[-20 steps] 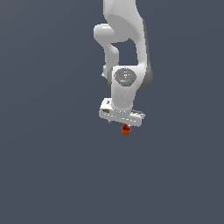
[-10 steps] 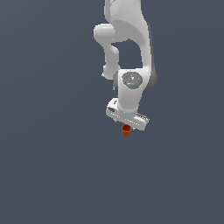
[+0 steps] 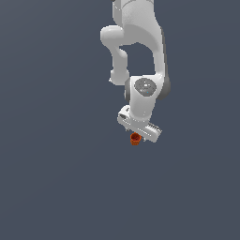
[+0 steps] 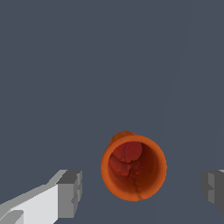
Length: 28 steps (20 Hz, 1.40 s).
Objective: Pick up the object and move it to a goal position.
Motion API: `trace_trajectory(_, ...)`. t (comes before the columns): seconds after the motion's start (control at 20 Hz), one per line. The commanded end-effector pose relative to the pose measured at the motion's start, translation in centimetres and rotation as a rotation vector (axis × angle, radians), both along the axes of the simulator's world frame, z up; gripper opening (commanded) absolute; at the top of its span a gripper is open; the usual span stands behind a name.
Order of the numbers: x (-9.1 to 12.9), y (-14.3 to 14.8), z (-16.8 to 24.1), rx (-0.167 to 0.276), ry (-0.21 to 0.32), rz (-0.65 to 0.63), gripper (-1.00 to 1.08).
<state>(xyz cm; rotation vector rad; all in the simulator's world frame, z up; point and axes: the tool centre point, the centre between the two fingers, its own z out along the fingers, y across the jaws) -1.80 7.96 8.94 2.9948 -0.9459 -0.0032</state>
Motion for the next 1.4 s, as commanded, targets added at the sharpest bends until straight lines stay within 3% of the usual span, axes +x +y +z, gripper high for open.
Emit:
trace_trajectory(0.0,0.0,0.1,-0.1,0.000,-0.002,-0.016,1.00)
trace_trajectory(0.35,0.0,0.2,-0.5,0.000,-0.002,-0.017,1.00)
trace_trajectory(1.05,-0.1,0.2,-5.1,0.000,-0.002,-0.021,1.00)
trace_trajectory(1.1,-0.1,0.2,-5.1,0.000,-0.002,-0.021,-1.00)
trace_trajectory(1.35,-0.1,0.2,-5.1,0.000,-0.002,-0.021,-1.00)
